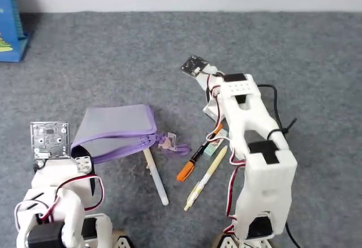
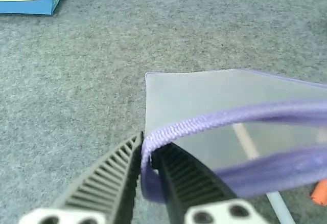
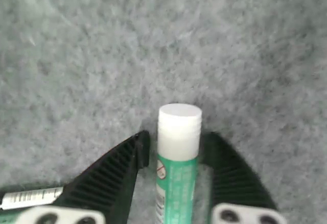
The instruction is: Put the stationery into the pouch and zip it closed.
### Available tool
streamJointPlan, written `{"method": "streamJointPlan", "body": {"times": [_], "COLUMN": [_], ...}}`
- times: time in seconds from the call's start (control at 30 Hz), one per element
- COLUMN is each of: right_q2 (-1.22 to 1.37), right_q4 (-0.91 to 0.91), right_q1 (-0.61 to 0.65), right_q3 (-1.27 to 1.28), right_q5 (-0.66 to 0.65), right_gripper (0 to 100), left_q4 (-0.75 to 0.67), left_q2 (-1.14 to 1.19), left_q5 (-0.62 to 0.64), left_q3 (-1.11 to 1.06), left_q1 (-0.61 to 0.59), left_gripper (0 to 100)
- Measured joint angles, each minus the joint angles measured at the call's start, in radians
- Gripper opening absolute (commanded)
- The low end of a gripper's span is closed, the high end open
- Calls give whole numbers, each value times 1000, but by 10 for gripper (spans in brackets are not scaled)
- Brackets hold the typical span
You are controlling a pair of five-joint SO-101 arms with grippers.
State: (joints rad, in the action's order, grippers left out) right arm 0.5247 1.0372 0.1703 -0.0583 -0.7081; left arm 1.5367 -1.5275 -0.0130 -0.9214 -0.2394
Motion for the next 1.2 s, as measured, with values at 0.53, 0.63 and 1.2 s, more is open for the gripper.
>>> {"method": "streamJointPlan", "body": {"times": [0.53,0.63,1.2], "right_q2": [-81,-155,-844], "right_q4": [463,565,715], "right_q1": [20,23,68], "right_q3": [-164,-164,63], "right_q5": [2,2,287], "right_gripper": [9,9,9], "left_q4": [9,9,78], "left_q2": [0,0,367], "left_q5": [-11,-49,-66], "left_q3": [0,15,264], "left_q1": [0,0,-3], "left_gripper": [12,12,12]}}
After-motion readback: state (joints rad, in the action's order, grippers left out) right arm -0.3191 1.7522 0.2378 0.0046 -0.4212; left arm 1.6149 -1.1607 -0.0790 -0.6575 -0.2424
